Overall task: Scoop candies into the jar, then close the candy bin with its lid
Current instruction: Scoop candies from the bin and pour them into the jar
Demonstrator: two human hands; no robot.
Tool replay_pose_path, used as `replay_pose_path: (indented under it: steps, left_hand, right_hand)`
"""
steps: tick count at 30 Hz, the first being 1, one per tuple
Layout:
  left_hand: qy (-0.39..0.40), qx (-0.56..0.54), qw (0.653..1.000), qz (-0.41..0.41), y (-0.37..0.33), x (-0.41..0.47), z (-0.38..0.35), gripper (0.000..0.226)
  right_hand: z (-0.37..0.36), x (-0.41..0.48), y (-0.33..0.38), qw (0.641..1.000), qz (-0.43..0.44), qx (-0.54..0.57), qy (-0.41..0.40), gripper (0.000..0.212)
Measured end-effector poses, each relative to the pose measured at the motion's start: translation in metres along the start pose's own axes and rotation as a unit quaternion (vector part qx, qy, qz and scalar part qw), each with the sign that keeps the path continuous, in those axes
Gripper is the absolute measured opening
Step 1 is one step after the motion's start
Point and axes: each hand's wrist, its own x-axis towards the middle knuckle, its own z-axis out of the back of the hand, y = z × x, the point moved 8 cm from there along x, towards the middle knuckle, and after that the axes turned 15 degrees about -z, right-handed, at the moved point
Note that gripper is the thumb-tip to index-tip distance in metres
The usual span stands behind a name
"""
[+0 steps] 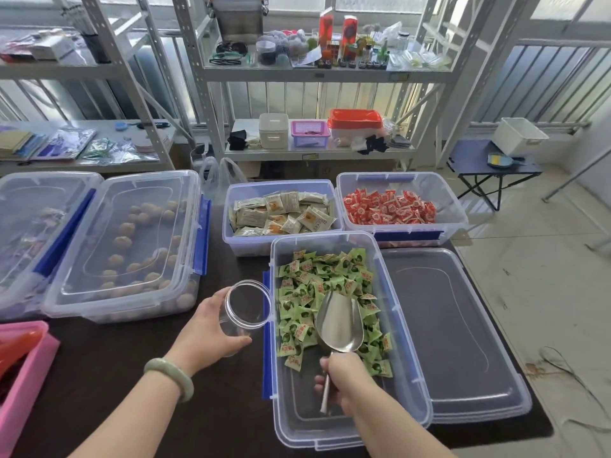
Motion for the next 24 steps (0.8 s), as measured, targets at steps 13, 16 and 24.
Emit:
replay_pose_path:
  steps: [13, 16, 24]
  left_hand:
    - [0.016, 0.057, 0.998, -0.009, -0.005, 0.009, 0.009, 0.094]
    - [0.029, 0.066, 0.997, -0.01, -0.005, 0.01, 0.01, 0.094]
    - [0.055, 0.084, 0.994, -0.031, -0.006, 0.011, 0.013, 0.095]
  right_hand:
    - [0.047, -0.075, 0.062, 0.728, 0.177, -0.627, -0.214, 0.023]
    - [0.057, -0.08, 0.056, 0.681, 0.154, -0.678, -0.231, 0.032]
    - [0.059, -0.075, 0.04, 0.658, 0.135, -0.702, -0.237, 0.026]
